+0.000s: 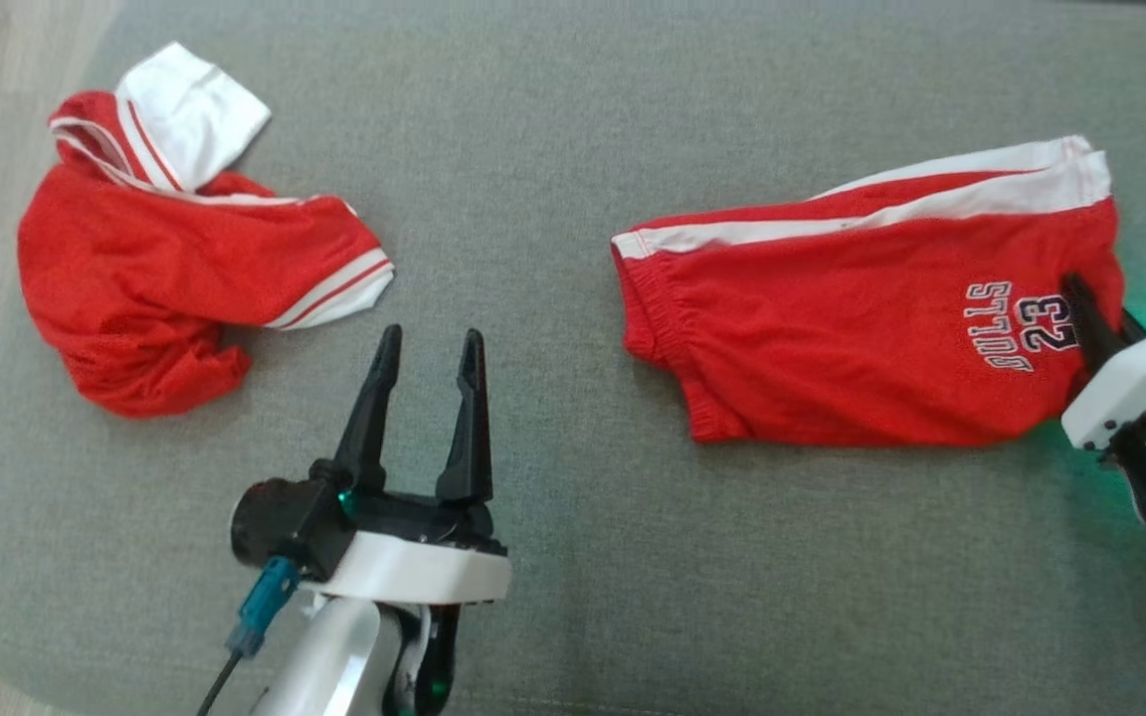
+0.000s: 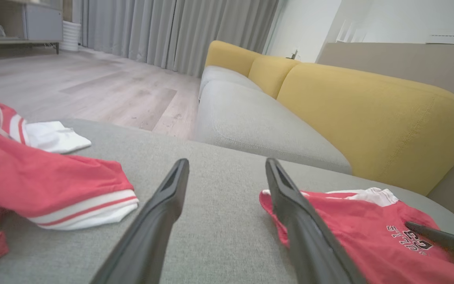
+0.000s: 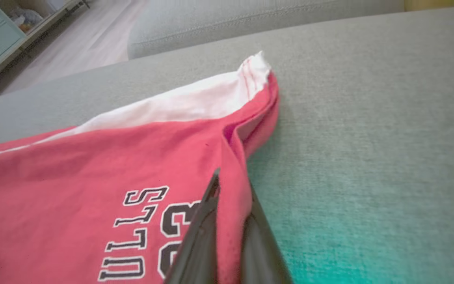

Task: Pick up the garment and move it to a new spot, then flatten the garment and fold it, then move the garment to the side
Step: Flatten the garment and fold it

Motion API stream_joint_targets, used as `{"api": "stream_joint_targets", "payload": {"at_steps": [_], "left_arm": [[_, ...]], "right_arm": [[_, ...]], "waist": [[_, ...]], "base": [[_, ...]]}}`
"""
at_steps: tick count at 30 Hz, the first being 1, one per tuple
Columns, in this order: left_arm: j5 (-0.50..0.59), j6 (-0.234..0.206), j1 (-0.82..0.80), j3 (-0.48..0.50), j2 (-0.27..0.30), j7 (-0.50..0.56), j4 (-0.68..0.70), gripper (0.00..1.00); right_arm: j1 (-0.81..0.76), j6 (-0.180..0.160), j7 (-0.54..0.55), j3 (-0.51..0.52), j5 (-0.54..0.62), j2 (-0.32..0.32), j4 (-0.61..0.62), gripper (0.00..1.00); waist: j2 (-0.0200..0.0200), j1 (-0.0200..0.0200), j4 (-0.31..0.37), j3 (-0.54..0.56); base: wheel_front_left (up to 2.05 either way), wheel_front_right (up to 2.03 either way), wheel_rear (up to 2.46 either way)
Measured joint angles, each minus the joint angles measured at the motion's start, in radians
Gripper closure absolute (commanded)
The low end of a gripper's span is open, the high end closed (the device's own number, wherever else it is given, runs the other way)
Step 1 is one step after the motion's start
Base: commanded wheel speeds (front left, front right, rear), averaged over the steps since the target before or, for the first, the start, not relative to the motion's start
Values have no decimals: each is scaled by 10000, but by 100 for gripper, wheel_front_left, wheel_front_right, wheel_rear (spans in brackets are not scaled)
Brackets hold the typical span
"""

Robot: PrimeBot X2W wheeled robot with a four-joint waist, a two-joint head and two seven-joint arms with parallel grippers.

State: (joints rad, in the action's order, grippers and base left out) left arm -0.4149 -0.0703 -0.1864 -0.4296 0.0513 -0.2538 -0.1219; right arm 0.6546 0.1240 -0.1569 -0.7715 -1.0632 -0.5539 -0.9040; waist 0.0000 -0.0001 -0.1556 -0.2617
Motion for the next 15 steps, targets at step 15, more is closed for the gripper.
{"api": "stream_joint_targets", "payload": {"at_steps": [15], "left_arm": [[462,184,903,698,2,-29,284,0]], "right_arm": [[-256,0,-560,-255,-169,-882,-809,100]], "waist": [[0,0,1602,704]], "base": [[0,0,0]]}}
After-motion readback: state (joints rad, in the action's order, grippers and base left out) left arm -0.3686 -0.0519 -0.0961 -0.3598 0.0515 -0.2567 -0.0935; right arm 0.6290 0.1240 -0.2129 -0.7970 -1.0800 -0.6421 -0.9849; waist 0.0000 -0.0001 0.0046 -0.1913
